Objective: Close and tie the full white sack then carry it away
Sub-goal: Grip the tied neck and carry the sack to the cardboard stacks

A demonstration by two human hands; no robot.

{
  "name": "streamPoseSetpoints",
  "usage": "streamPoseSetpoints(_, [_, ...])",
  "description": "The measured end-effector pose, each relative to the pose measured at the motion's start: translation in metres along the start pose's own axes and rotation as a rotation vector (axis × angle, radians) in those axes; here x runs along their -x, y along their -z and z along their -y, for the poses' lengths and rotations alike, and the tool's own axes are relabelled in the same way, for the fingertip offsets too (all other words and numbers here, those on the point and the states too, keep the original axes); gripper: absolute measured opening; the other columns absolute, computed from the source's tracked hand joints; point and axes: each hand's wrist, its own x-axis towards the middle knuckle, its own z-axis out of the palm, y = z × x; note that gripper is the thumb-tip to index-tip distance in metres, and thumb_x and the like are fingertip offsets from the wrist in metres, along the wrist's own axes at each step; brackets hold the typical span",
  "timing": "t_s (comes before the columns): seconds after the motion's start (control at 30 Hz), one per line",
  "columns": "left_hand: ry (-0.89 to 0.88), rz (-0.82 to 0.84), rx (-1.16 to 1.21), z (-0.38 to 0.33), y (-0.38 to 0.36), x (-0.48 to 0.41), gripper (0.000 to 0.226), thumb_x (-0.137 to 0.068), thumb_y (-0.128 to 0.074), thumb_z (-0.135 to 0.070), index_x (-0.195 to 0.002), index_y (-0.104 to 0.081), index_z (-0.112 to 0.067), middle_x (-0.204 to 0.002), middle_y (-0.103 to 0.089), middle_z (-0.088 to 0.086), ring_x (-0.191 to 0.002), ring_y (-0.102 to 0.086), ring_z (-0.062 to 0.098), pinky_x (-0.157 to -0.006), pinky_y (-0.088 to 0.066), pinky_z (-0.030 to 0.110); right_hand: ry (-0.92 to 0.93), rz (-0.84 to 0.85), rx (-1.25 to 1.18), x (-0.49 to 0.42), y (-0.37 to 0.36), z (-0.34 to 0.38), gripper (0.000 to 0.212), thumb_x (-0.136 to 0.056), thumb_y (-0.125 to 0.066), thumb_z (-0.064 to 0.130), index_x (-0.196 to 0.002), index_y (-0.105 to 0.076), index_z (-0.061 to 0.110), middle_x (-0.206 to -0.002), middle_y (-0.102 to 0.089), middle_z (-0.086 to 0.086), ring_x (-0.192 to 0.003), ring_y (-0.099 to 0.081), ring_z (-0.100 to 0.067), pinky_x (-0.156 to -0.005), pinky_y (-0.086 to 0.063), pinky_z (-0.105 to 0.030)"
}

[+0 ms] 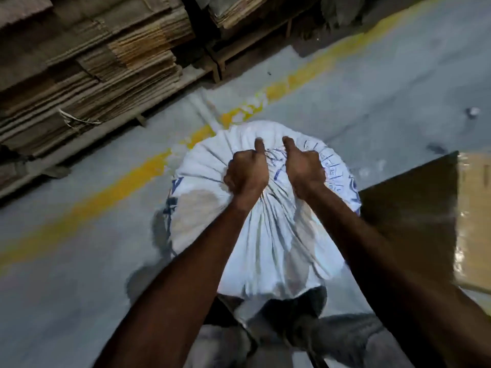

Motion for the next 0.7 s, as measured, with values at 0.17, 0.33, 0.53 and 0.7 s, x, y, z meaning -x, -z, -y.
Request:
streamPoseSetpoints(0.17, [0.020,-0.073,0.086,-0.056,0.116,0.023,0.066,-0.095,-0.035,-0.068,-0.083,-0.073,-0.015,-0.096,-0.073,0.014,-0.100,-0.065,0.036,-0.083,-0.046,0.039,0.062,0.076,0.045,0.090,0.043,0.091,0.094,-0.081,-0.038,0.084,-0.126,-0.068,0.008,-0.130,-0.070,-0.017,-0.120,-0.065,-0.036,-0.104,-0.047,-0.044])
streamPoseSetpoints(0.33, [0.010,-0.084,0.201,-0.128,0.239,0.041,0.067,-0.097,-0.037,-0.064,-0.056,-0.050,-0.013,-0.091,-0.072,0.018,-0.095,-0.065,0.039,-0.086,-0.051,0.043,0.112,0.082,-0.004,0.186,0.101,0.193,0.093,-0.071,-0.037,0.087,-0.115,-0.069,0.013,-0.118,-0.074,-0.011,-0.110,-0.066,-0.034,-0.103,-0.048,-0.047])
streamPoseSetpoints(0.53, [0.044,-0.121,0.271,-0.192,0.354,0.070,0.062,-0.097,-0.037,-0.061,-0.100,-0.072,-0.010,-0.110,-0.072,0.017,-0.106,-0.065,0.036,-0.090,-0.051,0.042,0.272,0.058,0.023,0.276,0.163,0.281,0.088,-0.074,-0.040,0.084,-0.106,-0.072,0.008,-0.112,-0.074,-0.016,-0.108,-0.068,-0.036,-0.099,-0.052,-0.047])
streamPoseSetpoints(0.7, [0.048,-0.185,0.281,-0.213,0.423,0.091,0.059,-0.100,-0.035,-0.056,-0.108,-0.071,-0.009,-0.119,-0.068,0.018,-0.115,-0.061,0.036,-0.099,-0.046,0.042,0.344,0.104,-0.006,0.331,0.182,0.322,0.091,-0.067,-0.040,0.083,-0.117,-0.073,0.014,-0.120,-0.073,-0.017,-0.111,-0.067,-0.037,-0.101,-0.052,-0.045])
